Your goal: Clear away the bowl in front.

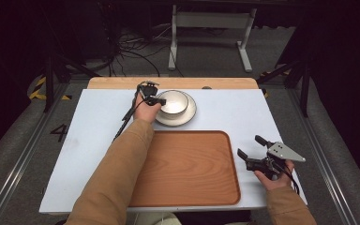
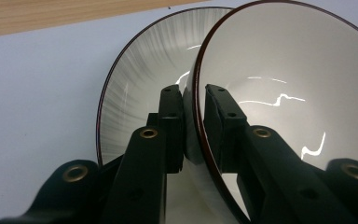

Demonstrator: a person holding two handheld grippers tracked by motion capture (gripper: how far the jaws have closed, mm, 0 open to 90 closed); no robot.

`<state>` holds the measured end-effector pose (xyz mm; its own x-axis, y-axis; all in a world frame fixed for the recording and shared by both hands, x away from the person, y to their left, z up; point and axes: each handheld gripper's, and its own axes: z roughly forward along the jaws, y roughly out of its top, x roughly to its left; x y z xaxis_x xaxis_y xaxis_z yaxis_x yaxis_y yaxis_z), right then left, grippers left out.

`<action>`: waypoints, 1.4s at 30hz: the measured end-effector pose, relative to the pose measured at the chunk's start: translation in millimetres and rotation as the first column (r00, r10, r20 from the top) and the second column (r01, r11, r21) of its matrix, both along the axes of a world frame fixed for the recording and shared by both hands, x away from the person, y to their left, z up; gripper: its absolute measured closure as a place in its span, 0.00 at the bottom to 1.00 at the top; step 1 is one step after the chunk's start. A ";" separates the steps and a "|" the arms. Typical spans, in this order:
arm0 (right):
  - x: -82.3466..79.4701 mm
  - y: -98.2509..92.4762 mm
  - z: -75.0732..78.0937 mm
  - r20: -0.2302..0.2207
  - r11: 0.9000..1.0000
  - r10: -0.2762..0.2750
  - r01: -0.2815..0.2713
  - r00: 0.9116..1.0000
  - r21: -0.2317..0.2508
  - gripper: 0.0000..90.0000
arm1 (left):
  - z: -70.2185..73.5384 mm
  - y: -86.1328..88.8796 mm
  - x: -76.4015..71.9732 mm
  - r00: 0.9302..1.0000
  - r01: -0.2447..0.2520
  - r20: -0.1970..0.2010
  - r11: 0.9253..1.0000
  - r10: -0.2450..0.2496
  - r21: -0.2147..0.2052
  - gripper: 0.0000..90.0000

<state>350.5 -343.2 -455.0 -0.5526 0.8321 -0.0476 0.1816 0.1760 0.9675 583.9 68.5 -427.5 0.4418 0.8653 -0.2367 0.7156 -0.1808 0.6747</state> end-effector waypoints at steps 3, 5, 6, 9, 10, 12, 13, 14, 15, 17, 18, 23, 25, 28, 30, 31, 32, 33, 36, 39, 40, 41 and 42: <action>-0.1 -0.1 -0.1 0.000 1.000 0.000 0.000 1.000 0.003 0.11 | 0.5 -0.2 0.1 1.000 -0.004 -0.001 1.000 0.004 0.008 0.90; 0.0 -0.2 -0.1 0.002 1.000 0.001 -0.001 1.000 0.004 0.11 | 1.0 -1.5 -0.5 1.000 -0.007 0.003 1.000 0.007 0.020 0.90; -0.1 -0.3 -0.1 0.002 1.000 0.000 0.000 1.000 0.005 0.11 | 1.2 -2.3 -0.9 1.000 -0.013 0.004 1.000 0.013 0.024 0.90; -0.1 -0.3 -0.1 0.002 1.000 -0.001 0.001 1.000 0.005 0.11 | 2.6 -2.2 -1.5 1.000 -0.017 -0.003 1.000 0.017 0.026 0.90; -0.1 -0.3 -0.1 0.002 1.000 -0.002 0.002 1.000 0.005 0.11 | 3.4 -1.8 -1.9 1.000 -0.022 -0.009 0.999 0.023 0.024 0.91; -0.1 -0.4 -0.1 0.003 1.000 -0.002 0.002 1.000 0.006 0.11 | 4.8 -0.3 -2.5 1.000 -0.019 -0.008 1.000 0.019 0.020 0.91; -0.1 -0.4 -0.1 0.002 1.000 -0.002 0.002 1.000 0.007 0.11 | 4.8 -0.3 -2.5 1.000 -0.019 -0.008 1.000 0.019 0.020 0.91; -0.1 -0.4 -0.1 0.003 1.000 -0.002 0.002 1.000 0.006 0.11 | 4.9 -0.2 -2.8 1.000 -0.018 -0.002 1.000 0.018 0.013 0.91; -0.1 -0.4 -0.1 0.003 1.000 -0.002 0.002 1.000 0.006 0.11 | 5.3 0.0 -2.9 1.000 -0.011 0.003 1.000 0.011 0.016 0.91; -0.2 -0.3 -0.1 0.003 1.000 -0.003 0.003 1.000 0.006 0.10 | 6.2 -0.6 -3.7 1.000 -0.008 0.013 1.000 0.007 0.011 0.91; -0.2 -0.3 -0.1 0.004 1.000 -0.003 0.003 1.000 0.006 0.11 | 7.3 -1.1 -4.4 1.000 -0.004 0.018 1.000 0.004 0.004 0.91; -0.3 -0.3 -0.1 0.004 1.000 -0.003 0.003 1.000 0.006 0.10 | 12.3 -2.1 -7.1 1.000 0.005 0.023 1.000 -0.005 -0.002 0.91; -0.3 -0.3 -0.1 0.005 1.000 -0.003 0.003 1.000 0.006 0.10 | 14.7 -1.4 -8.3 1.000 0.006 0.023 1.000 -0.005 -0.011 0.91; -0.4 -0.3 -0.1 0.005 1.000 -0.003 0.003 1.000 0.006 0.10 | 20.2 -0.8 -10.6 1.000 0.008 0.024 1.000 -0.008 -0.029 0.91; -0.4 -0.3 -0.1 0.004 1.000 -0.003 0.003 1.000 0.004 0.10 | 25.3 -0.3 -12.8 0.999 0.011 0.030 1.000 -0.010 -0.028 0.91; -0.4 -0.3 -0.1 0.005 1.000 -0.004 0.004 1.000 0.004 0.10 | 27.4 0.2 -13.8 0.999 0.014 0.035 1.000 -0.013 -0.027 0.91; -0.4 -0.3 -0.1 0.004 1.000 -0.004 0.004 1.000 0.005 0.10 | 28.9 0.8 -14.4 0.999 0.015 0.036 1.000 -0.014 -0.027 0.91; -0.5 -0.3 -0.1 0.004 1.000 -0.004 0.004 1.000 0.005 0.10 | 31.3 1.9 -15.4 0.999 0.016 0.038 0.999 -0.015 -0.030 0.91; -0.4 -0.3 -0.1 0.005 1.000 -0.004 0.004 1.000 0.004 0.10 | 35.2 3.7 -17.2 0.999 0.012 0.039 0.999 -0.011 -0.032 0.91; -0.4 -0.2 -0.1 0.005 1.000 -0.005 0.005 1.000 0.004 0.10 | 40.7 6.1 -19.8 0.999 0.000 0.038 0.999 0.001 -0.038 0.91; -0.4 -0.3 -0.1 0.005 1.000 -0.005 0.005 1.000 0.004 0.10 | 44.1 8.1 -21.3 0.999 0.007 0.036 0.999 -0.005 -0.045 0.91; -0.4 -0.3 -0.1 0.005 1.000 -0.005 0.005 1.000 0.004 0.10 | 44.1 8.1 -21.3 0.999 0.007 0.036 0.999 -0.005 -0.045 0.91; -0.4 -0.2 -0.1 0.005 1.000 -0.005 0.005 1.000 0.004 0.10 | 46.3 9.3 -22.4 0.999 0.012 0.038 0.999 -0.010 -0.048 0.91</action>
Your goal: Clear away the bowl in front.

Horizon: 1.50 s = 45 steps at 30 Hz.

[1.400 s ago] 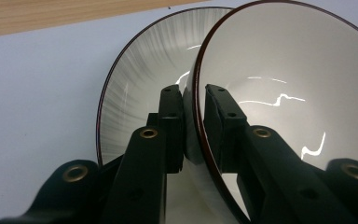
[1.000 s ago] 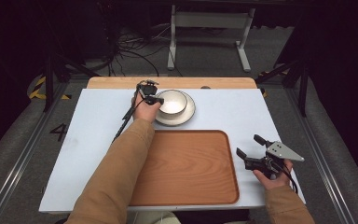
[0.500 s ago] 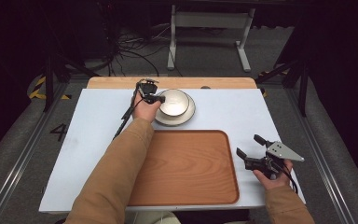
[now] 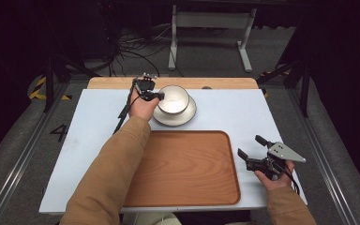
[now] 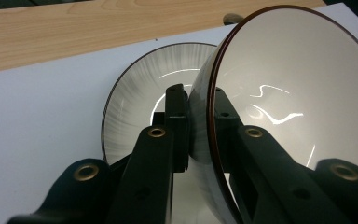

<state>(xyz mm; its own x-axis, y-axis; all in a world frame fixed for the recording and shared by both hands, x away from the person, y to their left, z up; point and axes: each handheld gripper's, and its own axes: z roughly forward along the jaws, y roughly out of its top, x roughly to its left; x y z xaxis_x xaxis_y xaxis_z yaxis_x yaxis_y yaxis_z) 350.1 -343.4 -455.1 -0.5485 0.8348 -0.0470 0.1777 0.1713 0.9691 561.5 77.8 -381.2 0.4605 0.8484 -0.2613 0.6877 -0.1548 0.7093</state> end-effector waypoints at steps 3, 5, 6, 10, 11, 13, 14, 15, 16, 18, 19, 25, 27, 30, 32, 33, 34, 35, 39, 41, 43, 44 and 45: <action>0.1 -0.2 0.0 0.001 1.000 0.000 0.000 1.000 -0.002 0.10 | 5.5 1.8 -3.1 1.000 0.004 0.003 1.000 -0.004 -0.001 0.91; 0.1 -0.2 -0.1 0.003 1.000 -0.001 0.001 1.000 -0.003 0.10 | 10.7 3.0 -6.6 1.000 0.012 0.007 1.000 -0.012 0.002 0.91; 0.1 -0.2 -0.1 0.003 1.000 0.000 0.000 1.000 -0.003 0.10 | 12.9 3.7 -8.2 1.000 0.017 0.008 1.000 -0.017 0.003 0.91; 0.0 -0.2 0.0 0.003 1.000 -0.001 0.001 1.000 -0.003 0.10 | 18.0 5.3 -12.5 1.000 0.028 0.006 1.000 -0.028 0.009 0.91; 0.0 -0.2 -0.1 0.003 1.000 -0.001 0.001 1.000 -0.003 0.10 | 20.3 6.0 -14.7 0.999 0.036 0.007 0.999 -0.036 0.011 0.91; 0.0 -0.1 -0.1 0.003 1.000 -0.001 0.001 1.000 -0.003 0.10 | 23.9 7.2 -18.2 0.998 0.056 0.009 0.998 -0.056 0.013 0.91; 0.0 -0.1 -0.1 0.003 1.000 -0.001 0.001 1.000 -0.003 0.10 | 26.3 7.6 -21.2 0.998 0.063 0.008 0.998 -0.063 0.012 0.91; 0.0 -0.1 -0.1 0.004 1.000 -0.001 0.001 1.000 -0.004 0.10 | 28.2 8.1 -23.5 0.997 0.073 0.009 0.997 -0.073 0.012 0.91; 0.0 -0.1 -0.1 0.004 1.000 -0.001 0.001 1.000 -0.004 0.10 | 30.6 9.0 -26.6 0.996 0.085 0.010 0.996 -0.085 0.015 0.91; 0.0 -0.1 -0.1 0.004 1.000 -0.001 0.001 1.000 -0.004 0.10 | 34.4 10.6 -31.7 0.995 0.101 0.016 0.995 -0.101 0.021 0.91; 0.0 -0.1 -0.1 0.004 1.000 -0.001 0.001 1.000 -0.004 0.10 | 35.8 11.1 -33.6 0.994 0.105 0.018 0.994 -0.105 0.023 0.91; -0.1 0.2 -0.1 0.004 1.000 -0.002 0.002 1.000 -0.005 0.10 | 46.9 15.6 -50.4 0.987 0.160 0.025 0.987 -0.161 0.032 0.91; 0.0 0.2 -0.1 0.004 1.000 -0.002 0.002 1.000 -0.006 0.10 | 49.5 15.8 -56.4 0.983 0.180 0.023 0.983 -0.181 0.035 0.91; 0.0 0.4 -0.1 0.004 1.000 -0.001 0.001 1.000 -0.006 0.10 | 53.5 13.8 -67.0 0.976 0.215 0.032 0.975 -0.217 0.056 0.91; 0.0 0.4 -0.1 0.004 1.000 -0.001 0.001 1.000 -0.007 0.10 | 54.9 12.6 -71.3 0.973 0.228 0.035 0.972 -0.230 0.058 0.91; 0.0 0.4 -0.1 0.004 1.000 -0.001 0.001 1.000 -0.007 0.10 | 55.9 12.1 -73.5 0.970 0.240 0.034 0.969 -0.243 0.059 0.91; 0.0 0.5 -0.1 0.004 1.000 -0.001 0.001 1.000 -0.007 0.10 | 56.9 11.0 -76.8 0.966 0.254 0.038 0.965 -0.256 0.059 0.91; 0.1 0.6 -0.2 0.005 1.000 0.000 0.000 1.000 -0.006 0.10 | 58.0 10.1 -79.5 0.964 0.261 0.034 0.964 -0.263 0.056 0.91; 0.1 0.7 -0.2 0.006 1.000 0.000 0.000 1.000 -0.007 0.10 | 62.1 6.4 -89.2 0.953 0.300 0.031 0.951 -0.303 0.076 0.91; 0.1 0.6 -0.2 0.005 1.000 0.000 0.000 1.000 -0.007 0.10 | 62.8 6.0 -92.5 0.947 0.315 0.034 0.945 -0.319 0.084 0.91; 0.1 0.6 -0.2 0.005 1.000 0.001 -0.001 1.000 -0.007 0.10 | 62.4 5.5 -95.6 0.944 0.327 0.028 0.942 -0.330 0.080 0.91; 0.1 0.6 -0.2 0.005 1.000 0.000 0.000 1.000 -0.007 0.10 | 61.9 5.8 -96.4 0.940 0.338 0.025 0.938 -0.341 0.081 0.91; 0.1 0.6 -0.2 0.005 1.000 0.000 0.000 1.000 -0.007 0.10 | 61.9 5.8 -96.4 0.940 0.338 0.025 0.938 -0.341 0.081 0.91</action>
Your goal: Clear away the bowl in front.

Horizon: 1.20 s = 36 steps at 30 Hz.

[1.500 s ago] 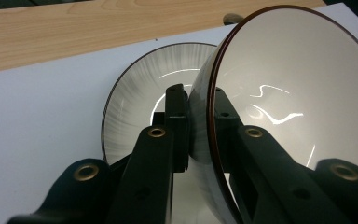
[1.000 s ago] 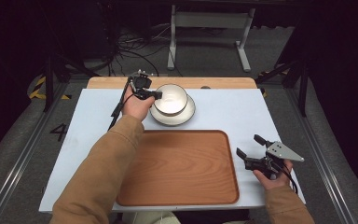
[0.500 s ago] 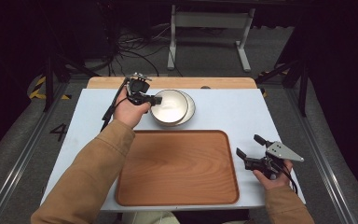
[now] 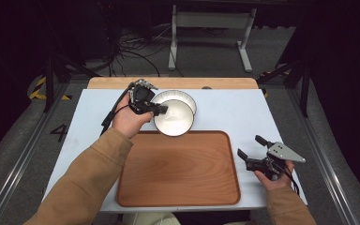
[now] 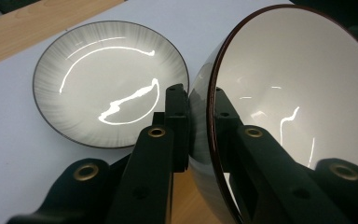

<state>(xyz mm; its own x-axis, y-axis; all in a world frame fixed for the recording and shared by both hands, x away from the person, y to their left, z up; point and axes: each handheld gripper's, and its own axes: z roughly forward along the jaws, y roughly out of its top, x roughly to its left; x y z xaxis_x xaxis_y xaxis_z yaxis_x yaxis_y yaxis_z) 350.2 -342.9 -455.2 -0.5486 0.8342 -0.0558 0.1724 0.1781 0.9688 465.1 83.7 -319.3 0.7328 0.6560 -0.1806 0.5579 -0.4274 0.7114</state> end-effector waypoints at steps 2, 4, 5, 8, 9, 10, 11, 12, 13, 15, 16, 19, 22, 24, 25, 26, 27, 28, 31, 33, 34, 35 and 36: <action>0.0 0.0 0.0 0.000 1.000 0.000 0.000 1.000 -0.001 0.10 | -1.8 -0.5 -2.4 1.000 0.008 -0.009 1.000 -0.008 0.003 0.91; 0.0 0.0 0.0 0.000 1.000 0.000 0.000 1.000 -0.001 0.10 | -4.6 -1.4 -4.8 1.000 0.022 -0.018 1.000 -0.022 0.006 0.91; 0.0 0.0 0.0 0.000 1.000 0.000 0.000 1.000 -0.001 0.10 | -5.8 -1.6 -5.7 0.999 0.030 -0.021 0.999 -0.030 0.011 0.91; -0.1 0.1 0.0 0.000 1.000 0.001 -0.001 1.000 -0.001 0.10 | -9.5 -2.8 -9.2 0.999 0.045 -0.030 0.999 -0.045 0.018 0.91; 0.0 0.1 0.0 0.001 1.000 0.000 0.000 1.000 -0.001 0.10 | -10.7 -3.2 -10.6 0.998 0.052 -0.037 0.998 -0.052 0.020 0.91; 0.0 0.1 0.0 0.001 1.000 0.000 0.000 1.000 -0.001 0.10 | -12.4 -4.1 -12.6 0.998 0.060 -0.038 0.998 -0.059 0.022 0.91; -0.1 0.1 0.0 0.000 1.000 -0.001 0.001 1.000 -0.003 0.10 | -14.0 -4.8 -13.9 0.997 0.071 -0.045 0.997 -0.070 0.028 0.91; -0.1 0.2 0.0 0.001 1.000 -0.001 0.001 1.000 -0.003 0.10 | -15.5 -5.3 -15.0 0.996 0.077 -0.050 0.997 -0.075 0.030 0.91; -0.1 0.2 0.0 0.000 1.000 0.000 0.000 1.000 -0.002 0.10 | -17.4 -5.7 -16.1 0.995 0.085 -0.055 0.996 -0.083 0.035 0.91; -0.1 0.2 0.0 0.001 1.000 0.001 -0.001 1.000 -0.002 0.10 | -20.5 -6.5 -17.7 0.994 0.095 -0.064 0.995 -0.092 0.043 0.91; -0.1 0.3 0.0 0.001 1.000 0.001 -0.001 1.000 -0.002 0.10 | -22.2 -6.9 -18.4 0.993 0.098 -0.065 0.994 -0.095 0.047 0.91; -0.1 0.2 0.0 0.000 1.000 0.000 0.000 1.000 -0.002 0.10 | -26.1 -7.9 -20.5 0.991 0.111 -0.075 0.992 -0.107 0.061 0.91; -0.1 0.3 0.0 0.001 1.000 0.001 -0.001 1.000 -0.002 0.10 | -29.0 -9.7 -23.7 0.989 0.131 -0.079 0.989 -0.125 0.072 0.91; -0.2 0.3 0.1 -0.001 1.000 0.000 0.000 1.000 -0.004 0.10 | -29.8 -10.0 -24.1 0.988 0.138 -0.081 0.987 -0.132 0.078 0.91; -0.2 0.2 0.1 -0.001 1.000 0.000 0.000 1.000 -0.004 0.10 | -32.9 -11.8 -26.1 0.986 0.147 -0.093 0.986 -0.140 0.078 0.91; -0.2 0.3 0.1 -0.001 1.000 0.000 0.000 1.000 -0.004 0.10 | -34.2 -12.4 -26.5 0.985 0.151 -0.096 0.985 -0.143 0.079 0.91; -0.2 0.3 0.0 0.000 1.000 0.000 0.000 1.000 -0.003 0.10 | -34.2 -12.4 -26.5 0.985 0.151 -0.096 0.985 -0.143 0.079 0.91; -0.2 0.4 0.0 0.000 1.000 0.000 0.000 1.000 -0.003 0.10 | -38.1 -14.1 -27.0 0.983 0.160 -0.103 0.983 -0.151 0.086 0.91; -0.3 0.4 0.0 0.000 1.000 0.000 0.000 1.000 -0.004 0.10 | -42.3 -15.8 -27.2 0.980 0.174 -0.118 0.980 -0.163 0.093 0.91; -0.2 0.4 0.0 0.000 1.000 0.000 0.000 1.000 -0.004 0.10 | -46.1 -17.8 -27.5 0.977 0.186 -0.126 0.977 -0.172 0.109 0.91; -0.2 0.4 0.0 0.000 1.000 0.000 0.000 1.000 -0.003 0.10 | -49.5 -19.3 -27.8 0.975 0.195 -0.134 0.973 -0.179 0.120 0.91; -0.2 0.4 0.0 0.000 1.000 0.000 0.000 1.000 -0.003 0.10 | -49.5 -19.3 -27.8 0.975 0.195 -0.134 0.973 -0.179 0.120 0.91; -0.2 0.3 0.1 0.000 1.000 0.000 0.000 1.000 -0.003 0.10 | -51.8 -19.9 -27.5 0.972 0.202 -0.144 0.972 -0.185 0.119 0.91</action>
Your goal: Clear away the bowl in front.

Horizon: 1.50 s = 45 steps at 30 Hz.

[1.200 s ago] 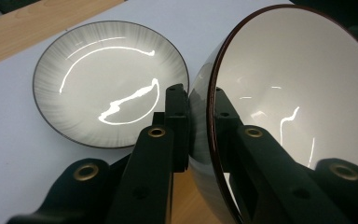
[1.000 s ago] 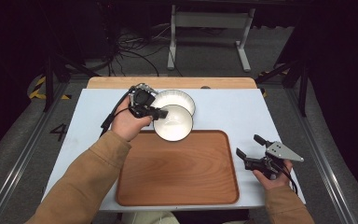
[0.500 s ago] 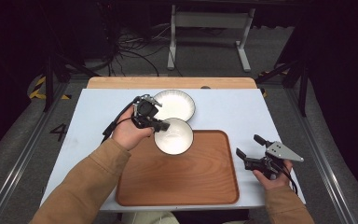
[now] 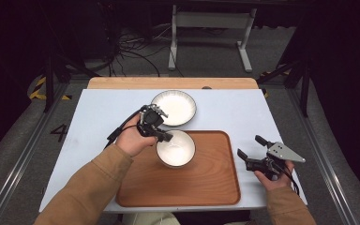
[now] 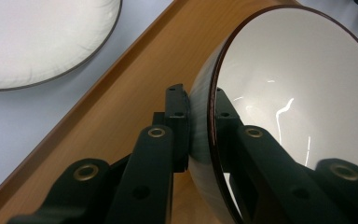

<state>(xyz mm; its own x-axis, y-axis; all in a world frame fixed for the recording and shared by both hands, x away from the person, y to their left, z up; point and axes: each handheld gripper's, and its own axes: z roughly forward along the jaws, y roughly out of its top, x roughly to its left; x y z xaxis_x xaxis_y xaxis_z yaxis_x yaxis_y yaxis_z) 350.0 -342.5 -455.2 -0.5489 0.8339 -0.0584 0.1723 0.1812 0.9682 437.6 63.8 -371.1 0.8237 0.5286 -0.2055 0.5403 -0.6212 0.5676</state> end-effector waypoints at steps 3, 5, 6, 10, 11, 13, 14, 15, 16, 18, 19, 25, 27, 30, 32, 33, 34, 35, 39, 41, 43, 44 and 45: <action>0.0 0.0 0.0 0.000 1.000 0.000 0.000 1.000 0.000 0.10 | -6.4 -2.3 -0.3 1.000 0.016 -0.016 1.000 -0.016 0.013 0.91; 0.0 0.0 0.0 0.000 1.000 0.000 0.000 1.000 0.000 0.10 | -7.6 -2.9 -0.8 1.000 0.015 -0.022 1.000 -0.014 0.017 0.91; 0.0 0.0 0.0 0.000 1.000 0.000 0.000 1.000 0.000 0.10 | -11.0 -4.3 -0.7 0.999 0.024 -0.027 0.999 -0.023 0.021 0.91; 0.1 -0.1 0.0 0.000 1.000 0.000 0.000 1.000 0.001 0.10 | -15.3 -5.9 -0.7 0.999 0.032 -0.029 0.999 -0.031 0.034 0.91; 0.1 -0.1 -0.1 0.000 1.000 0.000 0.000 1.000 0.002 0.10 | -16.5 -6.4 -0.5 0.999 0.032 -0.032 0.999 -0.031 0.037 0.91; 0.1 -0.1 -0.1 0.001 1.000 0.000 0.000 1.000 0.002 0.10 | -18.3 -7.3 -0.6 0.999 0.032 -0.035 0.999 -0.031 0.043 0.91; 0.1 -0.1 -0.1 0.000 1.000 0.000 0.000 1.000 0.002 0.10 | -19.6 -8.0 -0.6 0.999 0.036 -0.041 0.998 -0.034 0.048 0.91; 0.2 -0.2 -0.1 0.001 1.000 0.000 0.000 1.000 0.002 0.10 | -20.4 -8.5 -0.6 0.998 0.042 -0.040 0.998 -0.040 0.055 0.91; 0.1 -0.2 0.0 0.000 1.000 -0.001 0.001 1.000 0.001 0.10 | -21.6 -9.2 -1.1 0.998 0.040 -0.046 0.998 -0.038 0.052 0.91; 0.1 -0.2 0.0 0.000 1.000 -0.001 0.001 1.000 0.001 0.10 | -24.3 -10.5 -1.8 0.998 0.034 -0.054 0.998 -0.031 0.047 0.91; 0.1 -0.2 0.0 0.000 1.000 -0.001 0.001 1.000 0.001 0.10 | -25.9 -10.6 -0.8 0.998 0.043 -0.053 0.998 -0.040 0.048 0.91; 0.0 -0.3 0.0 0.000 1.000 -0.002 0.002 1.000 0.002 0.10 | -31.2 -10.7 0.9 0.998 0.044 -0.044 0.997 -0.041 0.061 0.91; 0.2 -0.3 0.0 0.000 1.000 -0.001 0.001 1.000 0.003 0.10 | -32.7 -10.8 0.9 0.998 0.048 -0.054 0.997 -0.045 0.058 0.91; 0.1 -0.3 0.0 0.000 1.000 -0.001 0.001 1.000 0.003 0.10 | -33.8 -11.5 0.2 0.997 0.040 -0.061 0.998 -0.037 0.052 0.91; 0.1 -0.3 0.0 0.000 1.000 -0.002 0.002 1.000 0.004 0.10 | -34.8 -11.8 0.5 0.997 0.044 -0.065 0.998 -0.041 0.053 0.91; 0.0 -0.4 0.0 0.000 1.000 -0.004 0.004 1.000 0.003 0.10 | -35.4 -11.5 1.0 0.997 0.048 -0.065 0.998 -0.044 0.049 0.91; 0.0 -0.5 0.0 0.000 1.000 -0.004 0.004 1.000 0.004 0.10 | -35.8 -11.3 0.9 0.997 0.046 -0.066 0.998 -0.043 0.046 0.91; 0.0 -0.5 0.0 0.000 1.000 -0.003 0.003 1.000 0.003 0.10 | -36.1 -11.1 1.3 0.997 0.051 -0.064 0.998 -0.048 0.045 0.91; 0.0 -0.5 0.0 0.001 1.000 -0.003 0.003 1.000 0.003 0.10 | -37.1 -10.8 2.2 0.996 0.057 -0.064 0.997 -0.054 0.055 0.91; 0.1 -0.3 0.0 0.001 1.000 -0.002 0.002 1.000 0.004 0.10 | -37.6 -11.0 2.3 0.996 0.058 -0.065 0.997 -0.054 0.058 0.91; 0.0 -0.4 0.0 0.000 1.000 -0.003 0.003 1.000 0.003 0.10 | -37.6 -9.5 3.5 0.997 0.061 -0.060 0.995 -0.057 0.074 0.91; 0.1 -0.4 0.0 0.001 1.000 -0.002 0.002 1.000 0.004 0.10 | -37.4 -8.9 3.3 0.997 0.054 -0.063 0.996 -0.050 0.073 0.91; 0.1 -0.3 0.0 0.001 1.000 -0.002 0.002 1.000 0.003 0.10 | -36.7 -7.4 3.9 0.997 0.053 -0.057 0.996 -0.049 0.076 0.91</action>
